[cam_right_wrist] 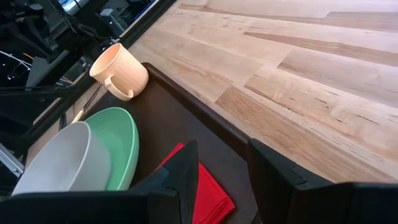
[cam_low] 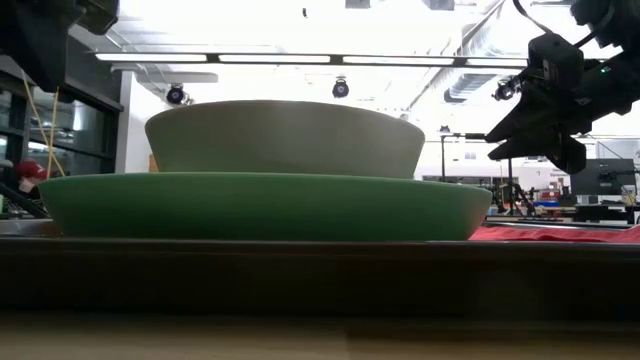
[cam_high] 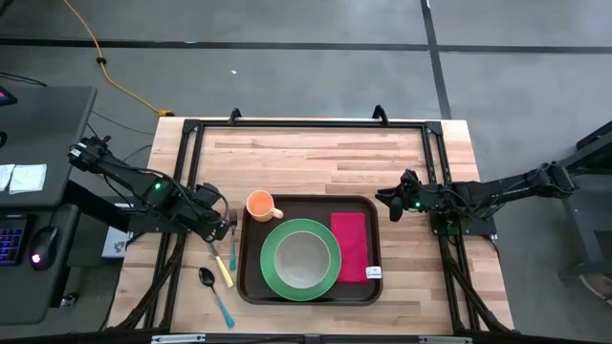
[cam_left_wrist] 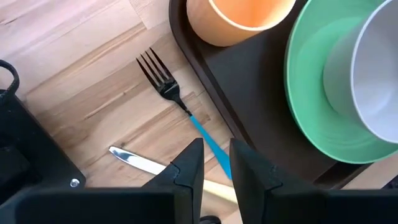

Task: Set up tray
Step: Put the blue fork on the red table napkin

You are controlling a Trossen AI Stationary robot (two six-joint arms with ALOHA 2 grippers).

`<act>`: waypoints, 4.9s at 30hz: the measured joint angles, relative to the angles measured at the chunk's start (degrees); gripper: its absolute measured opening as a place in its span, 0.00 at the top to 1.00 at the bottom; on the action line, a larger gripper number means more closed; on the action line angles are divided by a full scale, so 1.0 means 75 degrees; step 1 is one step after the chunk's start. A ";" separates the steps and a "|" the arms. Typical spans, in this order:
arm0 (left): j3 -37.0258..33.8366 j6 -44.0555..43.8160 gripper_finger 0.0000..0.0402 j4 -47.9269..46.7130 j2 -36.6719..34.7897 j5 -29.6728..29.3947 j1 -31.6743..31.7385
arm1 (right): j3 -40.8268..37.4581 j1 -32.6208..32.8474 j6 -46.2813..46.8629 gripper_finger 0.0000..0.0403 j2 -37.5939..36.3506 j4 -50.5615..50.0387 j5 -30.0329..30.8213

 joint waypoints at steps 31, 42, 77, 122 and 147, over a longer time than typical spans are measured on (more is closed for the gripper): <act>-0.0006 -0.2245 0.73 -0.0186 0.1349 0.1365 0.0003 | 0.0000 0.0000 0.0029 0.72 0.0000 -0.0090 0.0312; -0.0006 -0.2228 0.73 -0.0192 0.1349 0.0880 0.0003 | 0.0000 0.0000 0.0029 0.72 0.0000 -0.0087 0.0149; -0.0006 -0.2193 0.73 -0.0197 0.1387 0.1107 0.0006 | 0.0000 0.0000 0.0026 0.72 0.0000 -0.0235 0.0405; -0.0006 -0.2225 0.36 -0.0274 0.1387 0.0864 0.0006 | 0.0000 0.0000 0.0026 0.72 0.0000 -0.0268 0.0402; -0.0006 -0.2245 0.28 0.0046 0.2224 0.0709 0.0006 | 0.0000 0.0000 0.0026 0.72 -0.0003 -0.0342 0.0399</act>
